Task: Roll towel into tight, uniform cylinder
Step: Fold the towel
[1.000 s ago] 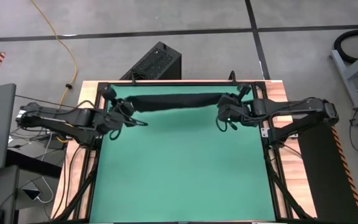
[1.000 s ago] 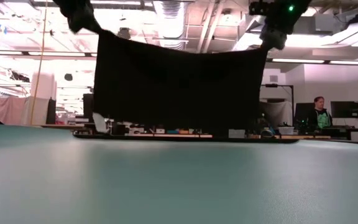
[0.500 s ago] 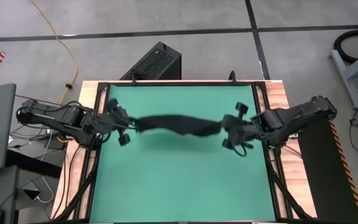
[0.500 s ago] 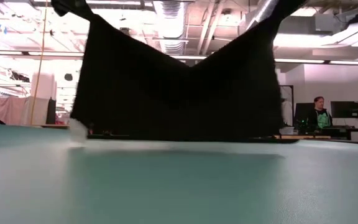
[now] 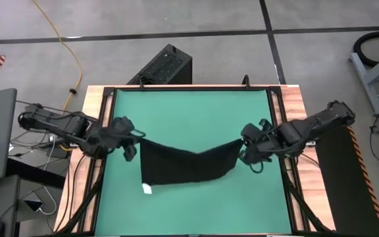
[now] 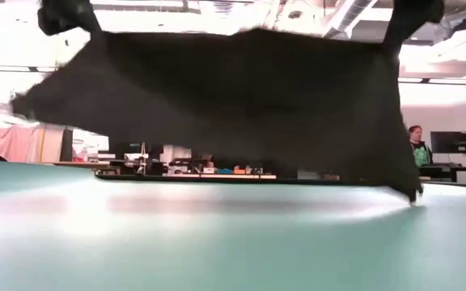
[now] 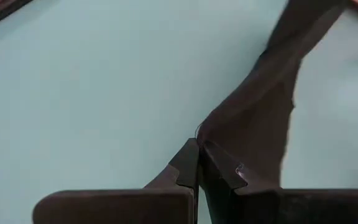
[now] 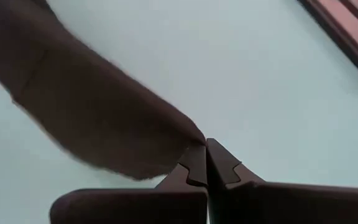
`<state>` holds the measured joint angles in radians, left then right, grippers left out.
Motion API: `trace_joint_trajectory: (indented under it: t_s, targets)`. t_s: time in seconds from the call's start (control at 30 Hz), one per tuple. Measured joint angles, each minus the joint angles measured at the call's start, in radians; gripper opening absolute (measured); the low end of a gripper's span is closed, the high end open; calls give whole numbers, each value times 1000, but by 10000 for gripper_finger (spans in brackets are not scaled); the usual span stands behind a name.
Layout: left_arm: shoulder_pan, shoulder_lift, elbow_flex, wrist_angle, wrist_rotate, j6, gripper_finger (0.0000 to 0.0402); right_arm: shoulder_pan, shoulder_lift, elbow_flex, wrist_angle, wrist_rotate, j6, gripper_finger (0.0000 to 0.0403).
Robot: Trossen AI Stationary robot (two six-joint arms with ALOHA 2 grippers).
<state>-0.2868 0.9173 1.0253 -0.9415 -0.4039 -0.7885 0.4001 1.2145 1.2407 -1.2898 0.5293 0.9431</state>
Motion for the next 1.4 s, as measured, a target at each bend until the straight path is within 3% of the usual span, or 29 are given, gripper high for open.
trace_joint_trajectory:
  t_s: [0.17,0.37,0.63,0.9,1.1,1.23,1.4]
  targets:
    - [122,1,-86,-25,22,53,0,-142,46,-61,51,-80,-98,3]
    - [277,1,-215,51,81,150,0,-278,137,-88,139,-91,-283,3]
    - [442,1,-308,199,75,335,0,-442,284,-88,197,-89,-476,3]
    - [567,1,-402,371,113,454,0,-575,399,-88,259,-80,-598,4]
    - [613,2,-440,427,45,485,2,-650,465,-88,281,-54,-618,25]
    - [620,3,-440,434,48,565,25,-683,477,-88,287,-54,-658,61]
    - [621,3,-440,436,94,653,83,-699,450,-88,315,-53,-710,95]
